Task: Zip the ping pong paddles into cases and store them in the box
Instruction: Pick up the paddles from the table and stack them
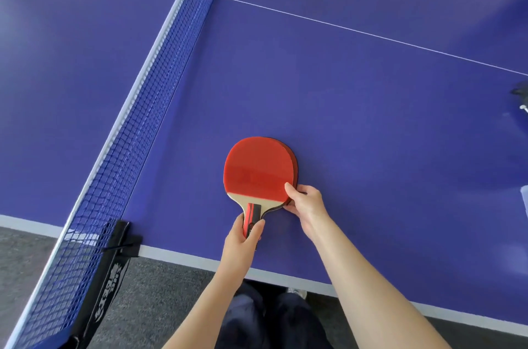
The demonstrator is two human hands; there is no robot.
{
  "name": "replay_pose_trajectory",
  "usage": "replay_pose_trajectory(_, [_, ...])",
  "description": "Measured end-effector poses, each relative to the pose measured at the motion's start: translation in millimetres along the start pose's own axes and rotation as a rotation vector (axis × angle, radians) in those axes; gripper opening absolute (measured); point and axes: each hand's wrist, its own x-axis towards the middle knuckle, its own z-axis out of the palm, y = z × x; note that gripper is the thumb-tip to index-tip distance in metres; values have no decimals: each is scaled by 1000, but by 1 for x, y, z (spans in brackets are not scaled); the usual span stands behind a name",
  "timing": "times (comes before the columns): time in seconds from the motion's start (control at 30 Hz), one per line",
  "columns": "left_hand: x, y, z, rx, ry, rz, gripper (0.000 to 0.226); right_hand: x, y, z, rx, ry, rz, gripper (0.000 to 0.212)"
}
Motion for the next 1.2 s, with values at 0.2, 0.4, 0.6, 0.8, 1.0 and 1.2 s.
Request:
replay_pose_trajectory(0.2, [13,10,-58,31,91,24,10,-4,-11,66,-43,-53,-30,32])
replay_pose_trajectory(0.4, [30,15,-108,125,116,-20,49,-8,-17,116,-130,-59,-55,24])
replay_pose_trajectory(0.6, [37,13,-120,221,134,-19,43,-14,-19,122,-242,-39,-48,25])
replay_pose_trajectory(0.8, [32,7,-111,267,327,36,30,-16,-19,123,-395,18,-138,33])
replay_pose_trajectory(1.0, [19,1,-98,208,461,77,43,-23,-19,126,-372,68,-155,34])
replay_pose_trajectory(1.2, [20,-4,-93,318,537,165,32,-29,-20,124,-385,72,-182,37])
